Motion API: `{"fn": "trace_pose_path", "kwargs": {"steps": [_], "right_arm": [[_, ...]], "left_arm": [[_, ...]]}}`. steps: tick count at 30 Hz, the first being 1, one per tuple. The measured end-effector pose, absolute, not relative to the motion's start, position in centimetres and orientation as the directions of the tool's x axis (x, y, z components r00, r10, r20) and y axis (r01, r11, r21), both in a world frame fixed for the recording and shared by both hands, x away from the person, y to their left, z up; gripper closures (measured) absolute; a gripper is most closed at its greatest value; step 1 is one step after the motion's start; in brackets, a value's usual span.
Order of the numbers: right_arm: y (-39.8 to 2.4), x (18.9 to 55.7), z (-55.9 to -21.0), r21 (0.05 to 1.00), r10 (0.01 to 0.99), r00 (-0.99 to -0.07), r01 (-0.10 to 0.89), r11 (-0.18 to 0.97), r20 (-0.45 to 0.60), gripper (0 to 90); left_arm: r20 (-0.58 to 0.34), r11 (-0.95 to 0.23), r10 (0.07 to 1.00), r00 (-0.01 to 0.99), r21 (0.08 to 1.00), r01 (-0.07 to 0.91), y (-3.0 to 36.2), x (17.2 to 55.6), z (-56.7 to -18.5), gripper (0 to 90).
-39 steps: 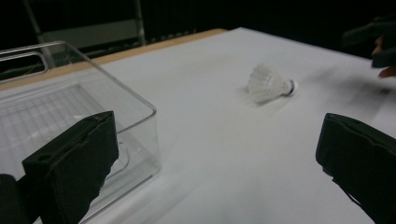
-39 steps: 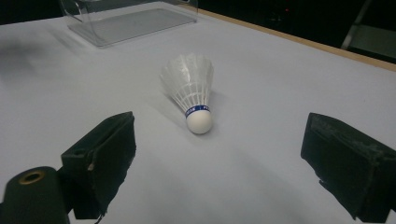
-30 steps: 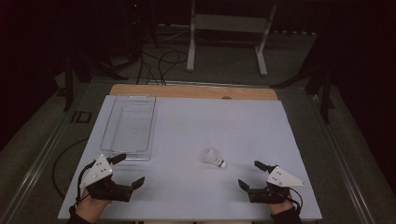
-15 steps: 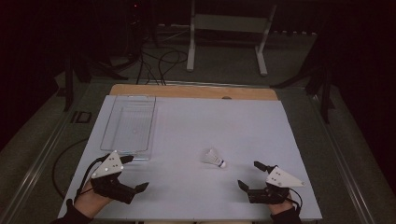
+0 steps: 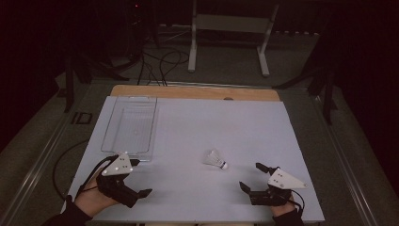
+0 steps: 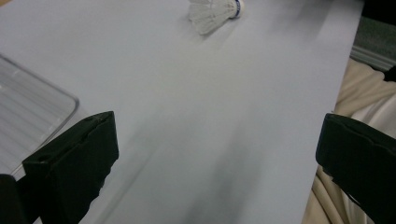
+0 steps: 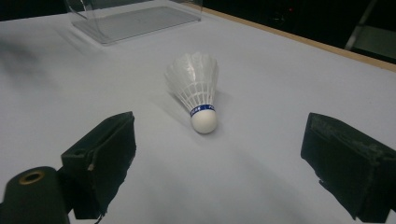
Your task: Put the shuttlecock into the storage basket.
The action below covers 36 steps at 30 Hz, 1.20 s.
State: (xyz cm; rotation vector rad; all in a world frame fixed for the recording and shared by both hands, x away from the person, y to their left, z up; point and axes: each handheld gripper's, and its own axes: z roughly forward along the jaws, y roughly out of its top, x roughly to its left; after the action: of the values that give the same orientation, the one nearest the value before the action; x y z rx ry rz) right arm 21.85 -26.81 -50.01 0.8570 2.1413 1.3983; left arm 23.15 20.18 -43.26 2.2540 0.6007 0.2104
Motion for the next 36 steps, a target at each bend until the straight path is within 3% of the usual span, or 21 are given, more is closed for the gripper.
{"fn": "trace_pose_path", "kwargs": {"steps": [19,36], "right_arm": [[-26.7,21.8,-50.0,0.918,0.699,-0.714,0.253,0.305,-0.036,10.3],[-26.7,21.8,-49.9,0.917,0.697,-0.715,0.25,0.31,-0.041,10.3]], "left_arm": [[-0.054,-0.673,0.406,0.912,0.657,0.339,18.9,24.5,-43.0,0.1],[-0.045,-0.79,0.337,0.94,0.529,0.309,16.3,25.7,-42.8,0.1]]}}
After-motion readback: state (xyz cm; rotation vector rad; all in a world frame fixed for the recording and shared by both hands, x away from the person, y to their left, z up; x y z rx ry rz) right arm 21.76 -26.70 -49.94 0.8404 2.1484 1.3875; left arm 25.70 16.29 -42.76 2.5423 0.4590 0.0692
